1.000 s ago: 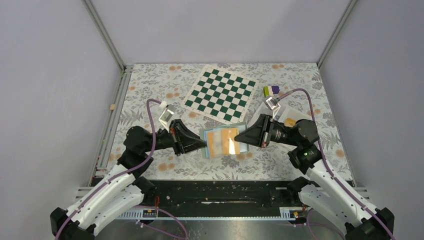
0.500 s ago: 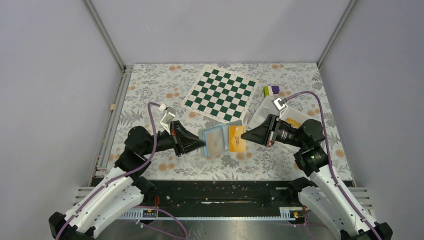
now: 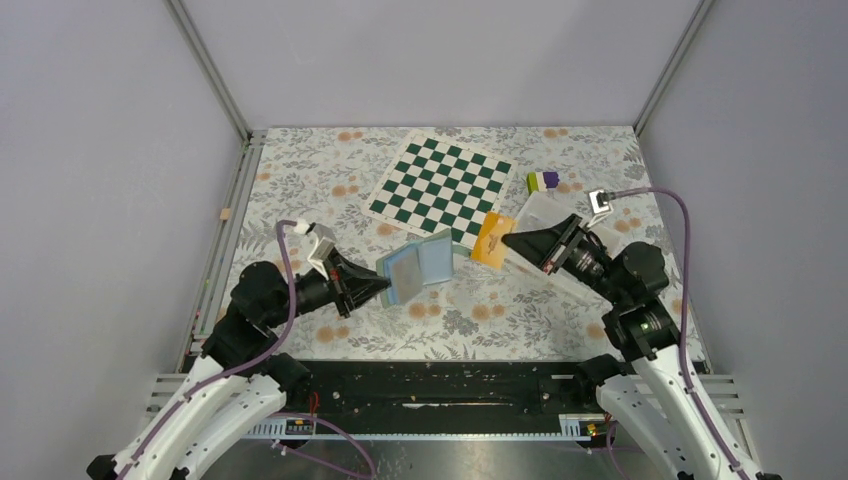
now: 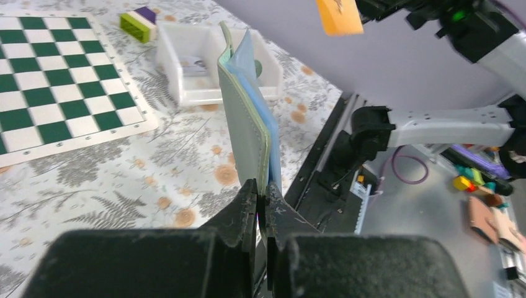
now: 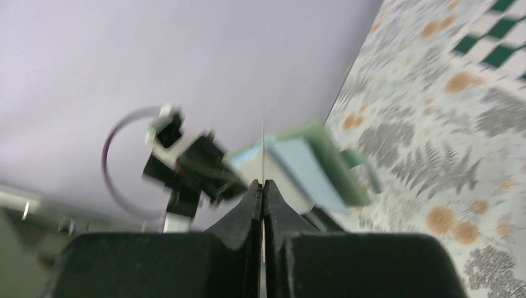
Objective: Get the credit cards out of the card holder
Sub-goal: Place the credit card in the storage box.
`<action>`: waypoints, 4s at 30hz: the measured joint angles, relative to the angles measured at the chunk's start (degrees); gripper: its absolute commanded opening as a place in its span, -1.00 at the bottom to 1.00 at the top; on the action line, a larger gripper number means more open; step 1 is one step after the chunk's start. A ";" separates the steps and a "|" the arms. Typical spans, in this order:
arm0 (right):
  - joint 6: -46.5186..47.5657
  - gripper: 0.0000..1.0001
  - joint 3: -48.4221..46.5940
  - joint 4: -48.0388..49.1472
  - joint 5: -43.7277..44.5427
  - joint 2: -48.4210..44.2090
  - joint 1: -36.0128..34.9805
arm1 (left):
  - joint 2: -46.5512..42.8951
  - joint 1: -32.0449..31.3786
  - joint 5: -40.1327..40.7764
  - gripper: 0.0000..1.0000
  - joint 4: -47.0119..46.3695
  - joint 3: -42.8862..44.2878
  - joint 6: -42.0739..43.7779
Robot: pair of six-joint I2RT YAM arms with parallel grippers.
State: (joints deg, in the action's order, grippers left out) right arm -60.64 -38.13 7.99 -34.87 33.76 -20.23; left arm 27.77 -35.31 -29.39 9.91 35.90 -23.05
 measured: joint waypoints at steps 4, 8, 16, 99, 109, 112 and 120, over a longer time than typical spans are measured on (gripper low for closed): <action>-1.62 -1.00 0.96 -5.92 19.30 -3.32 0.07 | -2.29 0.02 2.89 -1.00 5.14 1.25 3.41; -3.19 -1.00 3.74 -9.40 37.59 -4.94 0.11 | -3.34 0.02 5.22 -1.00 8.61 2.08 6.32; -15.80 -1.00 4.48 -19.89 65.42 4.70 0.15 | -3.45 0.02 5.25 -1.00 11.37 2.08 8.28; -56.41 -0.18 0.35 -18.40 69.31 47.36 17.84 | -6.36 -3.43 4.63 -1.00 13.16 2.08 9.73; -56.41 -0.14 -2.34 -21.44 69.29 42.03 18.03 | -6.73 -3.50 5.35 -1.00 13.22 2.08 9.77; -54.84 -0.15 -2.36 -20.85 69.46 39.41 18.10 | -6.80 -3.50 5.64 -1.00 13.25 2.08 9.77; -26.99 -0.13 -2.32 -7.45 60.83 26.86 18.38 | -6.80 -3.50 5.68 -1.00 13.62 2.08 9.70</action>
State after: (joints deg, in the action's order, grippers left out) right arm -87.64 -40.45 0.54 25.96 60.62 -1.85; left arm 20.97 -38.81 -23.70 23.53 37.98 -13.34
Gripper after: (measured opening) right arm 0.437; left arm 0.033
